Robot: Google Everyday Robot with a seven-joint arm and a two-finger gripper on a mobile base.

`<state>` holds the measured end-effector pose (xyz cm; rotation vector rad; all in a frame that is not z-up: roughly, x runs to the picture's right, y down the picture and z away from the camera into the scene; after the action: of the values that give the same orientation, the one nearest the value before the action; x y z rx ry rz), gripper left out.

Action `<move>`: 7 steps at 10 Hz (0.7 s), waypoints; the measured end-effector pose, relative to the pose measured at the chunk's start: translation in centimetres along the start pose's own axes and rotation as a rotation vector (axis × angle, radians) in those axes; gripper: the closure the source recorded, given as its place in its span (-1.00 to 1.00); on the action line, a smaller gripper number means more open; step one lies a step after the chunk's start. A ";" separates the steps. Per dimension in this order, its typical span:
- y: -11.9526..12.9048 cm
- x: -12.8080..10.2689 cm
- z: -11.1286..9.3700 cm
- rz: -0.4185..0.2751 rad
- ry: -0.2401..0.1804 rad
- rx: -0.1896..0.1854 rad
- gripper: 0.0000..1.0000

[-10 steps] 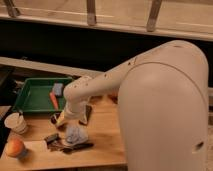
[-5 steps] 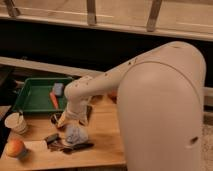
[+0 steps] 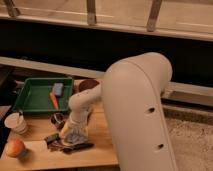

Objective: Place towel in metal cup

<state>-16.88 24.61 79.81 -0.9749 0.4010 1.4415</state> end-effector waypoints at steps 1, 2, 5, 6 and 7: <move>0.1 -0.1 0.4 0.010 0.010 -0.009 -0.51; -0.1 0.1 0.2 0.007 0.012 -0.003 -0.31; -1.0 0.6 -0.4 0.013 0.023 0.010 0.33; -0.8 0.5 -0.5 0.010 0.021 0.007 0.53; -0.6 0.6 -0.4 0.007 0.023 0.006 0.69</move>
<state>-16.08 24.77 79.34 -0.9865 0.4259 1.4353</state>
